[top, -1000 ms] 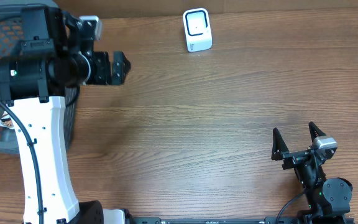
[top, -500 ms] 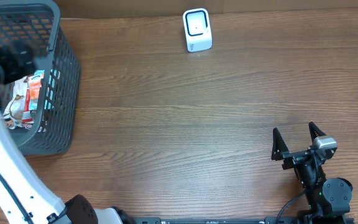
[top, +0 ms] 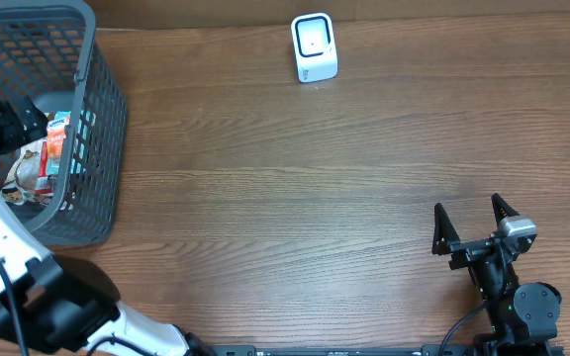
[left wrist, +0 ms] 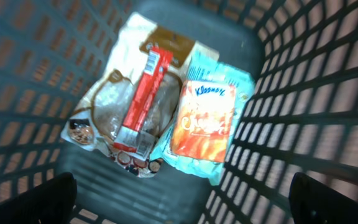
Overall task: Scan the item barcode
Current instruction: 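Reach the left gripper into the grey basket over the items, then grasp the Kleenex tissue pack in the basket with the left gripper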
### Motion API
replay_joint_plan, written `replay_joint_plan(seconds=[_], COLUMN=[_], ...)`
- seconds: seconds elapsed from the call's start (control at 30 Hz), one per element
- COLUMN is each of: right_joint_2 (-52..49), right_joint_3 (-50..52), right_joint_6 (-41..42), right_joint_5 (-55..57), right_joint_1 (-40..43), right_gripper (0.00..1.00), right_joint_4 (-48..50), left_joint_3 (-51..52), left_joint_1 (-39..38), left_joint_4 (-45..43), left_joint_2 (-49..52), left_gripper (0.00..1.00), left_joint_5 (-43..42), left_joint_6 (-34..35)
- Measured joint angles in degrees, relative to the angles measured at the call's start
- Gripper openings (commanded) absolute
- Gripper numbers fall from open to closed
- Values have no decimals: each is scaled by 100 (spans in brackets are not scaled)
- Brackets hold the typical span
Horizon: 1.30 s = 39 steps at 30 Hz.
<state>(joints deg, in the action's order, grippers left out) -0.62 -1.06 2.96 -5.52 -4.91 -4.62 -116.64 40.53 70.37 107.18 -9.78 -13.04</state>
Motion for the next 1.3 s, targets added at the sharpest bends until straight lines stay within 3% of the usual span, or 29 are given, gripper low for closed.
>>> replay_joint_plan(seconds=[0.7,1.3], right_joint_2=[0,0], right_joint_3=[0,0], right_joint_6=[2,4], right_joint_5=[0,0], right_joint_1=[0,0], right_gripper=[100,100], right_joint_4=[0,2], left_joint_3=[0,0], left_joint_1=[-380,-457], left_joint_4=[142,33], left_joint_2=[1325,1991], left_gripper=[100,100], left_joint_5=[-111,66], left_joint_6=[-1445,-1569])
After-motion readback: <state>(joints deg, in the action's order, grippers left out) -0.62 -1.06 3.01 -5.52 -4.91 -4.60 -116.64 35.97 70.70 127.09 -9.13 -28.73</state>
